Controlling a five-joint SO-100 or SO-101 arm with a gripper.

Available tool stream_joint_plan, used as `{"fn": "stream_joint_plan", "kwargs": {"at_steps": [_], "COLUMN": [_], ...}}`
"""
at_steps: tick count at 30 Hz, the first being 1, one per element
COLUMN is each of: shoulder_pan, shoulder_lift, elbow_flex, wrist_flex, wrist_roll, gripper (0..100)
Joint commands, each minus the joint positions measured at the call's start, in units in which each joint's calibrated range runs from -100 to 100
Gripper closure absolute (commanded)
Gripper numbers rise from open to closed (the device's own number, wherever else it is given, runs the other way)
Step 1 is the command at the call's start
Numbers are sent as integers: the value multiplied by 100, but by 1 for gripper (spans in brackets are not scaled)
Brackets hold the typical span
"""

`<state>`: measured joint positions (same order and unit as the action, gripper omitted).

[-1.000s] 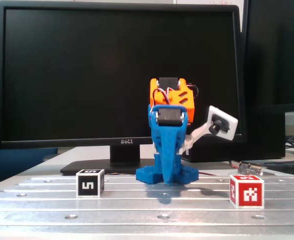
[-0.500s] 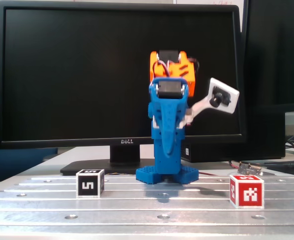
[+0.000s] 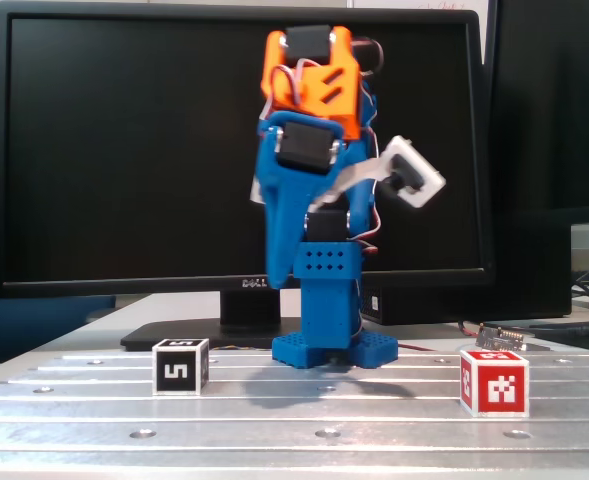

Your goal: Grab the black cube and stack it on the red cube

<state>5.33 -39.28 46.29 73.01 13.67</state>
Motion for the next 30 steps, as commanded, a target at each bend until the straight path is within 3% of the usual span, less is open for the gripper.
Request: {"fn": "stream_joint_plan", "kwargs": {"at_steps": [1,8,20,30], "shoulder_pan": [482,1183,1567,2195], "shoulder_lift": [369,561,1355,2307], "elbow_flex": [-554,-581,-1169,-1757], "wrist_flex": [134,99,125,116], "wrist_roll": [663,1915,2931,4367], "gripper": [99,99,99,99]}}
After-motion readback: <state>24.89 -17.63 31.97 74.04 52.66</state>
